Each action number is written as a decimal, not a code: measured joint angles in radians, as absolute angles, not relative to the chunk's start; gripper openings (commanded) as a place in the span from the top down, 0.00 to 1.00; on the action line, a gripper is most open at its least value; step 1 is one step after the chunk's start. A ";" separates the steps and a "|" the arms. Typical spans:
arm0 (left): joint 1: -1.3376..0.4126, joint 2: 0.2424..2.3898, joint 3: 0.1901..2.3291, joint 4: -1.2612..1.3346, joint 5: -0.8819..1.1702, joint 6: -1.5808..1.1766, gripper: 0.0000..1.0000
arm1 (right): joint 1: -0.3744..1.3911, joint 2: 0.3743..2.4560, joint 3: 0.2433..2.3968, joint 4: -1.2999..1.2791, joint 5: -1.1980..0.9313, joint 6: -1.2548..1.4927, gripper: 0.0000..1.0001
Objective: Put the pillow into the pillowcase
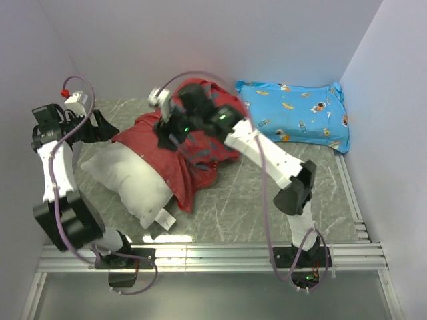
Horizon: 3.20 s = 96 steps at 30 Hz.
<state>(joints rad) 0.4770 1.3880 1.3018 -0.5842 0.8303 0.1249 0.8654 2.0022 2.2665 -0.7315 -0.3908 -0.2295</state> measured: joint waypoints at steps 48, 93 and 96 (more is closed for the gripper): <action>0.523 1.752 0.970 0.199 0.957 -0.634 0.27 | 0.929 1.761 1.469 -0.692 -0.132 -0.514 0.11; -0.035 1.306 1.466 -0.638 0.512 0.271 0.09 | 0.328 1.506 1.428 -0.569 -0.546 0.249 0.10; -0.210 1.377 1.518 -0.569 0.411 0.276 0.08 | 0.314 1.560 1.317 -0.552 -0.615 0.277 0.09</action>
